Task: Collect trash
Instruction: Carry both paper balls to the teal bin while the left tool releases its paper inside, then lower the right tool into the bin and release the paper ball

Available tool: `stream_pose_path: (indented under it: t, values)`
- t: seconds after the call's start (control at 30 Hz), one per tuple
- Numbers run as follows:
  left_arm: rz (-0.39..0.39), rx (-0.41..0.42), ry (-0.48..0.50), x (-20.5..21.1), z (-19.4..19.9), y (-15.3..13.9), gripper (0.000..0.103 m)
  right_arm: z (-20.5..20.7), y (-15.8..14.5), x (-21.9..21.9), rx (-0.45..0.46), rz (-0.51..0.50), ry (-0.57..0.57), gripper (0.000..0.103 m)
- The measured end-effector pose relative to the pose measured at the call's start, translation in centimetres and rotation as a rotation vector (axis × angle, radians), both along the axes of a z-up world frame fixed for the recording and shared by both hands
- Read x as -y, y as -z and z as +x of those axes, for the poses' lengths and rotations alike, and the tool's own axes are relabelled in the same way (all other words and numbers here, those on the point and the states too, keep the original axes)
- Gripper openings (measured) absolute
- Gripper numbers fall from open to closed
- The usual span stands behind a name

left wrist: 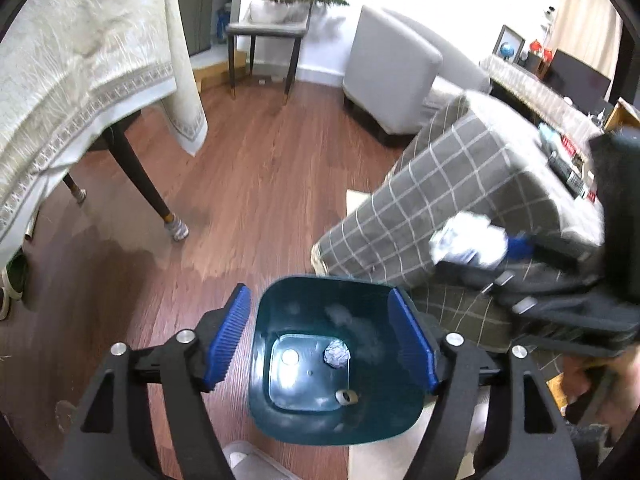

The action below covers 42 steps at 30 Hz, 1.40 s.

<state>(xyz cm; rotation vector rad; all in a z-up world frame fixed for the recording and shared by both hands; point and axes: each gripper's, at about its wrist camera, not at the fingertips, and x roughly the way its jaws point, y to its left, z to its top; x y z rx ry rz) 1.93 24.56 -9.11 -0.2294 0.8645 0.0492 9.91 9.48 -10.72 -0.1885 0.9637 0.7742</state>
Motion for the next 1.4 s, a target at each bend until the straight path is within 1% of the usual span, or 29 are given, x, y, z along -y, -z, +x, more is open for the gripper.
stream_pose_path:
  t: [0.17,0.37,0.53,0.57,0.67,0.8,0.9,0.97,1.03,1.1,1.17,1.2,1.27,1.33,1.4]
  values:
    - [0.014,0.071,-0.015,-0.2,-0.5,-2.0,0.075,-0.4,3.1,-1.2,-0.049,-0.065,-0.02,0.056]
    - [0.036,0.15,-0.024,0.1,-1.1,-4.6,0.073,-1.6,5.4,-2.0,-0.077,-0.125,-0.058,0.056]
    - [0.094,0.214,-0.025,1.1,-1.7,-6.6,0.071,-2.1,7.0,-2.3,-0.106,-0.16,-0.079,0.056]
    - [0.101,0.22,-0.025,1.3,-1.7,-6.8,0.071,-2.2,7.2,-2.3,-0.109,-0.166,-0.083,0.056]
    - [0.16,0.22,-0.034,2.1,-1.5,-7.5,0.071,-2.4,8.1,-2.1,-0.122,-0.184,-0.092,0.057]
    - [0.194,0.241,-0.021,2.9,-1.7,-8.6,0.071,-2.4,8.5,-1.5,-0.133,-0.192,-0.09,0.06]
    - [0.178,0.26,0.006,3.2,-1.8,-9.4,0.072,-2.4,8.3,-0.9,-0.132,-0.183,-0.092,0.067]
    - [0.175,0.27,0.012,3.4,-1.7,-9.9,0.073,-2.5,7.7,-0.5,-0.124,-0.165,-0.092,0.074]
    - [0.199,0.27,0.008,3.8,-1.6,-10.1,0.074,-2.6,7.2,-0.2,-0.114,-0.152,-0.095,0.076]
    - [0.229,0.272,-0.008,4.1,-1.4,-10.1,0.077,-2.7,6.7,0.2,-0.102,-0.141,-0.092,0.079]
    - [0.255,0.275,-0.024,4.4,-1.3,-10.2,0.083,-2.7,5.9,0.6,-0.091,-0.122,-0.094,0.08]
    - [0.264,0.276,-0.023,4.6,-1.3,-10.3,0.084,-2.7,5.7,0.7,-0.087,-0.116,-0.095,0.081]
    - [0.273,0.277,-0.02,4.9,-1.4,-10.3,0.091,-2.7,4.8,1.2,-0.068,-0.097,-0.094,0.082]
    - [0.276,0.276,-0.036,5.0,-1.4,-10.5,0.092,-2.7,4.0,1.7,-0.056,-0.078,-0.089,0.082]
    - [0.26,0.275,-0.036,5.1,-1.3,-10.6,0.092,-2.9,2.6,2.3,-0.031,-0.054,-0.083,0.083]
